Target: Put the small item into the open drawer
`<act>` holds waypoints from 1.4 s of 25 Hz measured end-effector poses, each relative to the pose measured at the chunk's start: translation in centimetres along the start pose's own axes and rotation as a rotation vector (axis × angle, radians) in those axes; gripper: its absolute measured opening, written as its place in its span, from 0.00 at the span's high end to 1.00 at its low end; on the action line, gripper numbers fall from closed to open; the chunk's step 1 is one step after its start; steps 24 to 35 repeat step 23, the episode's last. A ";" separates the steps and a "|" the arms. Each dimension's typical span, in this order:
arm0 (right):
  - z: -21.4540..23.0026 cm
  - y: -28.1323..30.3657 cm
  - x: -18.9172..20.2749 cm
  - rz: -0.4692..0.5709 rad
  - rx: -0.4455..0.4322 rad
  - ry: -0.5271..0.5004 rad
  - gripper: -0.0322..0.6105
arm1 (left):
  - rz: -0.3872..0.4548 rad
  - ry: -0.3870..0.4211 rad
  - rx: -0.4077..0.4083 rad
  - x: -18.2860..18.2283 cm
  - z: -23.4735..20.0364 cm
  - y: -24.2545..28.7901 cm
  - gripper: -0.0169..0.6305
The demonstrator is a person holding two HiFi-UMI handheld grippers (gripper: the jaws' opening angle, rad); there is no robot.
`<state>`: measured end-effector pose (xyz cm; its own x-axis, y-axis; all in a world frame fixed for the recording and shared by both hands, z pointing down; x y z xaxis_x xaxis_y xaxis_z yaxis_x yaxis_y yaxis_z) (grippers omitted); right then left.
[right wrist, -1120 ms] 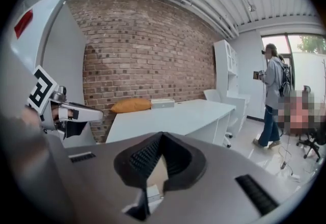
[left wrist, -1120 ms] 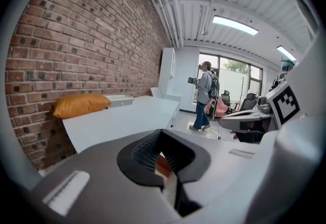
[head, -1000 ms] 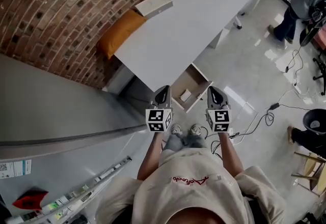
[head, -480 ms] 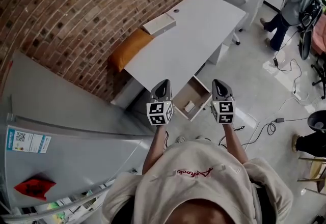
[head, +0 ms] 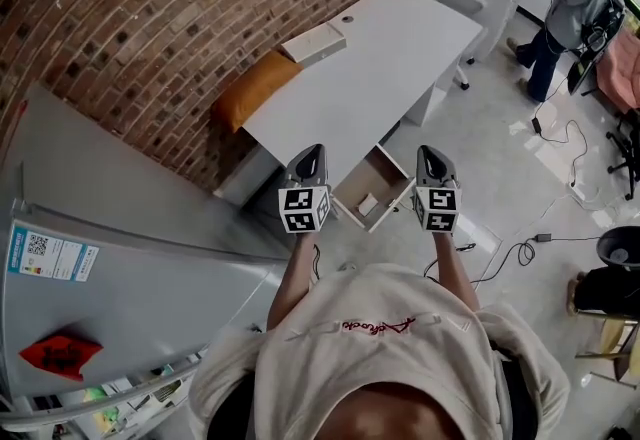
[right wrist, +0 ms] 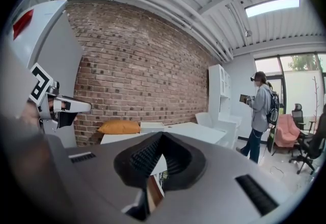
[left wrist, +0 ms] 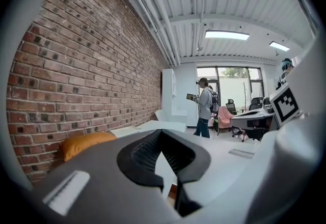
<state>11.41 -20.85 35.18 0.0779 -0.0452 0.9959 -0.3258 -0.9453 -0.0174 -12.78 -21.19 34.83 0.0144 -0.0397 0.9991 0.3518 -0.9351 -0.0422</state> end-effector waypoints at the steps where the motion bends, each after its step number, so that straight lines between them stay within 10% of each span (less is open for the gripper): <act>1: 0.0 0.0 0.0 -0.002 0.001 -0.001 0.93 | -0.001 0.001 0.000 0.0 -0.1 0.0 0.96; 35: -0.5 0.2 -0.1 -0.011 0.002 -0.006 0.93 | -0.013 0.009 0.029 0.4 0.5 0.2 0.96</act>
Point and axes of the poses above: the fingertips, and each gripper's own axes: y forward along the fingers, z to its right, x out of its underside, the point moved 2 cm from there along -y, backward along the fingers, and after that the axes turned 11 degrees about z, right-handed, at the moved point
